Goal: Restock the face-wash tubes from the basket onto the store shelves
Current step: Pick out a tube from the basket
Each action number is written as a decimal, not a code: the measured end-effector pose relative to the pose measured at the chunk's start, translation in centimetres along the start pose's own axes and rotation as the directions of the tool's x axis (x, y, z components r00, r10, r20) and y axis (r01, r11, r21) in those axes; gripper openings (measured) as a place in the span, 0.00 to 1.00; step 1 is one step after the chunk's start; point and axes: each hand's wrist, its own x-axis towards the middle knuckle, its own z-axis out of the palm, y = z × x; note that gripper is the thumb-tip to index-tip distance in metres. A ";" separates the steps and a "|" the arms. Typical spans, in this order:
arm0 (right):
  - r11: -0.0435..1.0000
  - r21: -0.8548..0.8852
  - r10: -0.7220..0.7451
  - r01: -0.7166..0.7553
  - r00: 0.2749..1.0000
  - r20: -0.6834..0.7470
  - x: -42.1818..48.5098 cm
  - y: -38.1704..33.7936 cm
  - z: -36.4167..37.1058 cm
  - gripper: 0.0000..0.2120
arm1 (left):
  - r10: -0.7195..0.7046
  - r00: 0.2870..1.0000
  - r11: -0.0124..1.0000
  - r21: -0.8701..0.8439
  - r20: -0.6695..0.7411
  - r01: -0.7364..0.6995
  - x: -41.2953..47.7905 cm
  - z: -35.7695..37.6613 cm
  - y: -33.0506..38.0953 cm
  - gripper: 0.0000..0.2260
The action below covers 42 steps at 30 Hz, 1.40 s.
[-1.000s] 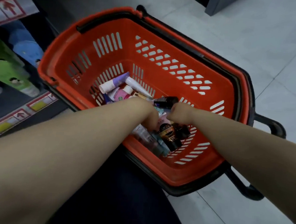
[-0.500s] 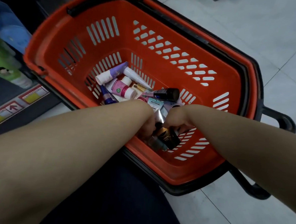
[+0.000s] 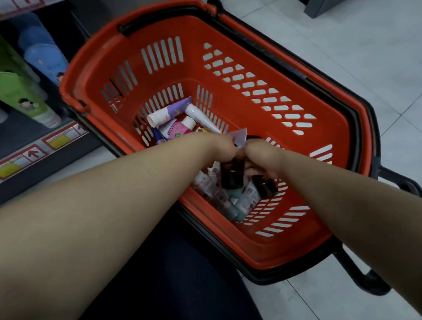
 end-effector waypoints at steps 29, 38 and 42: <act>0.713 0.649 -0.527 0.263 0.812 0.250 -10.3 -21.0 19.6 0.12 | -0.316 0.761 0.075 -0.814 -0.567 -0.576 -20.2 -12.1 -14.7 0.06; 0.766 0.526 -0.604 0.370 0.694 0.391 -15.8 -24.3 31.8 0.08 | -0.454 0.632 0.084 -0.736 -0.628 -0.672 -30.1 -13.1 -24.6 0.05; 0.767 0.506 -0.626 0.394 0.633 0.456 -18.2 -25.4 35.7 0.08 | -0.476 0.595 0.092 -0.710 -0.648 -0.698 -33.9 -13.7 -27.8 0.04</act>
